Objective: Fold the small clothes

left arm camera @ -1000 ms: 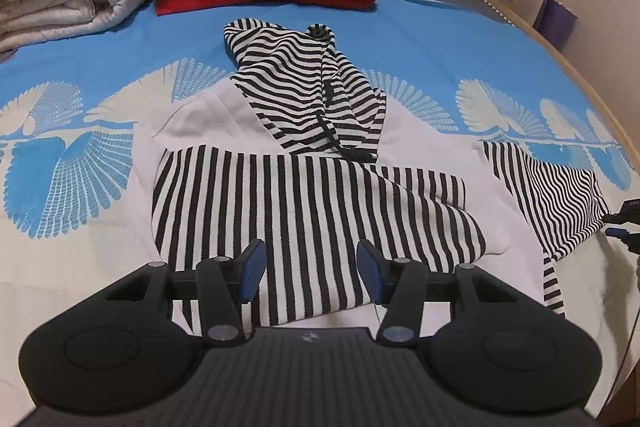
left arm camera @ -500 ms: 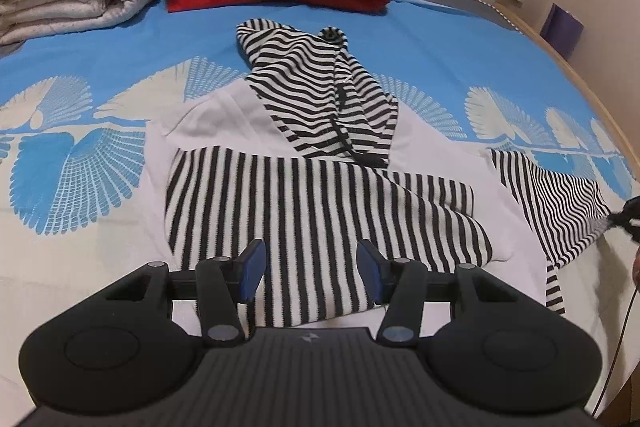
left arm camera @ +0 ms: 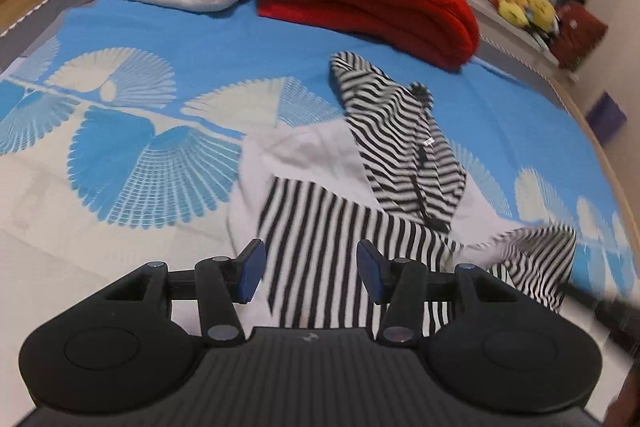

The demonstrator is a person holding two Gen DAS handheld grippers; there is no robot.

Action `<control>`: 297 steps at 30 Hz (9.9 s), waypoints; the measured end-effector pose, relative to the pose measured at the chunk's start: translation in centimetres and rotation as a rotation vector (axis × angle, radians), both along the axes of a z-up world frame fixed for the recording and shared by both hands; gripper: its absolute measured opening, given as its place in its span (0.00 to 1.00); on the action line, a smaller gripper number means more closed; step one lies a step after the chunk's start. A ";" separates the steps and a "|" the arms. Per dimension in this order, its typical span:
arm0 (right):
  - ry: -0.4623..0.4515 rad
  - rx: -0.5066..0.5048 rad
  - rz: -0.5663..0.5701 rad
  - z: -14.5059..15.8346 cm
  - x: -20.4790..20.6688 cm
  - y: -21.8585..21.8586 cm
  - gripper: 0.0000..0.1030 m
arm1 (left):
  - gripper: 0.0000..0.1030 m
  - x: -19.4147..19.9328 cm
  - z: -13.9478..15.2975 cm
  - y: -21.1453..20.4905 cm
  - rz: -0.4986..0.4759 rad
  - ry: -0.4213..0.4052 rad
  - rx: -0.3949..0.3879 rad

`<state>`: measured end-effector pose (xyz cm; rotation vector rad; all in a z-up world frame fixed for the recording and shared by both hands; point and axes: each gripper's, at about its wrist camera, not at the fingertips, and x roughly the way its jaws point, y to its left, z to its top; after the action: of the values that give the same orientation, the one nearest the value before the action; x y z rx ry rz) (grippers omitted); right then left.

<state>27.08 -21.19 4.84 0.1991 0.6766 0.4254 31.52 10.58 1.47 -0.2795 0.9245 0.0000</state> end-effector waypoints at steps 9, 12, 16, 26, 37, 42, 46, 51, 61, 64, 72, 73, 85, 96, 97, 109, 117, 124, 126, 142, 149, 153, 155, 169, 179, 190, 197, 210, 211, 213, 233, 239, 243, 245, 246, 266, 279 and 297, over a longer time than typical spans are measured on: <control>0.158 0.102 -0.373 3.4 -1.0 -6.6 0.19 | 0.54 0.0 0.0 -0.2 -0.005 0.003 -0.015; 0.174 0.163 -0.498 2.2 -0.9 -10.0 0.24 | 0.52 0.3 -0.6 -1.3 -0.017 0.011 -0.011; 0.232 0.200 -0.577 -0.4 -0.8 -12.4 0.26 | 0.25 0.6 -1.7 -3.5 -0.057 -0.002 -0.002; 0.115 0.014 -0.575 -0.5 2.0 -14.3 0.26 | 0.21 0.6 -5.8 -12.1 -0.312 -0.105 0.014; 0.164 -0.020 -0.742 -0.5 0.8 -21.1 0.26 | 0.50 10.2 -11.5 -16.9 -0.208 -0.006 -0.210; 0.182 0.008 -0.774 -0.7 0.7 -22.9 0.26 | 0.44 13.9 -14.7 -17.5 0.000 0.140 -0.311; 0.190 0.021 -0.792 -0.7 0.6 -23.4 0.26 | 0.07 14.5 -14.1 -17.4 0.030 0.120 -0.307; 0.195 0.025 -0.793 -0.8 0.9 -23.5 0.26 | 0.06 11.0 -6.9 -15.2 -0.140 -0.051 -0.198; 0.301 0.064 -0.668 -2.6 2.2 -19.7 0.26 | 0.28 -1.2 -0.6 2.1 0.131 0.047 0.034; 0.339 0.056 -0.617 -3.4 2.6 -17.5 0.26 | 0.35 -2.8 -2.1 3.7 0.175 0.049 0.020; 0.517 0.134 -0.485 -7.4 3.3 -11.8 0.26 | 0.36 0.4 -5.0 3.6 0.084 0.145 -0.106; 0.547 0.147 -0.472 -8.2 3.4 -11.3 0.27 | 0.36 0.7 -5.6 3.5 0.070 0.161 -0.107; 0.701 0.075 -0.570 -13.5 2.1 -12.1 0.19 | 0.31 2.7 -11.6 3.1 0.025 0.260 -0.101; 0.551 0.079 -0.512 -10.3 2.2 -10.6 0.30 | 0.05 2.4 -7.2 1.7 0.049 0.007 0.059; 0.538 0.075 -0.495 -10.2 2.3 -10.2 0.34 | 0.05 2.5 -7.8 1.9 0.080 0.058 0.074; 0.592 -0.017 -0.526 -11.7 3.0 -9.6 0.37 | 0.34 2.2 -12.3 -2.1 -0.095 0.253 0.094; 0.578 0.011 -0.511 -10.5 4.2 -8.5 0.37 | 0.37 2.3 -9.8 -3.0 -0.080 0.147 0.110; 0.459 -0.107 -0.466 -7.9 4.9 -7.4 0.37 | 0.37 2.5 -10.3 -2.3 -0.045 0.195 0.124; 0.435 -0.132 -0.454 -7.5 5.0 -7.2 0.37 | 0.37 2.4 -9.9 -2.4 -0.043 0.181 0.121; 0.325 -0.296 -0.376 -5.8 4.8 -6.9 0.39 | 0.37 3.5 -7.8 -2.9 -0.045 0.108 0.145; 0.324 -0.295 -0.384 -5.7 4.9 -7.6 0.39 | 0.37 3.7 -5.6 -3.6 -0.088 -0.028 0.179; 0.322 -0.279 -0.369 -5.3 5.0 -7.8 0.39 | 0.35 7.6 -5.1 -3.4 -0.104 -0.080 0.219; 0.309 -0.282 -0.368 -4.9 4.9 -8.2 0.39 | 0.34 10.7 -5.2 -3.3 -0.090 -0.087 0.228; 0.314 -0.287 -0.387 -4.9 5.8 -10.0 0.39 | 0.37 33.9 -9.0 -4.7 0.019 -0.115 0.075; 0.334 -0.272 -0.372 -5.6 7.0 -10.0 0.39 | 0.36 41.6 -13.4 -6.7 0.059 0.003 0.080; 0.325 -0.213 -0.435 -4.6 7.5 -11.8 0.39 | 0.03 26.0 -2.9 -11.7 -0.498 -0.409 0.145; 0.256 -0.116 -0.497 -1.8 6.0 -12.8 0.39 | 0.08 1.7 -2.2 -11.7 -1.038 -0.181 0.072; 0.415 0.016 -0.411 -4.5 4.0 -12.9 0.39 | 0.33 3.2 -8.5 -4.5 -0.125 0.110 -0.250; 0.438 0.009 -0.394 -5.1 4.0 -12.5 0.39 | 0.30 4.0 -9.4 -4.4 -0.113 0.134 -0.272; 0.483 0.006 -0.358 -6.5 4.1 -11.5 0.39 | 0.30 5.0 -10.9 -4.3 -0.082 0.158 -0.313; 0.412 0.139 -0.255 -8.0 5.7 -7.4 0.00 | 0.04 6.2 -7.9 -2.6 -0.066 0.037 -0.448; 0.306 0.305 -0.352 -5.3 5.0 -11.5 0.00 | 0.00 4.2 -3.9 1.5 -0.033 -0.049 -0.439; 0.485 0.293 -0.359 -8.7 5.4 -11.4 0.04 | 0.01 4.5 -6.1 2.2 -0.024 0.092 -0.367; 0.529 0.259 -0.308 -9.3 5.4 -10.2 0.18 | 0.05 5.1 -7.3 1.9 -0.037 0.132 -0.405; 0.535 0.246 -0.281 -9.4 5.3 -9.4 0.24 | 0.09 5.4 -7.8 1.6 -0.045 0.140 -0.409; 0.355 -0.094 -0.023 -6.8 4.2 -1.8 0.01 | 0.03 7.8 -10.4 -0.4 0.010 0.103 -0.456; 0.563 0.139 -0.292 -7.7 3.6 -13.5 0.01 | 0.01 5.9 -8.4 3.9 0.082 0.150 -0.377; 0.623 0.053 -0.252 -10.9 6.2 -8.2 0.46 | 0.04 7.7 -13.6 -0.6 0.059 0.203 -0.485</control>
<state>33.24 -29.39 -6.05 0.4720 1.2345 0.1311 39.24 10.00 -12.09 -0.7674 1.1111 -0.1457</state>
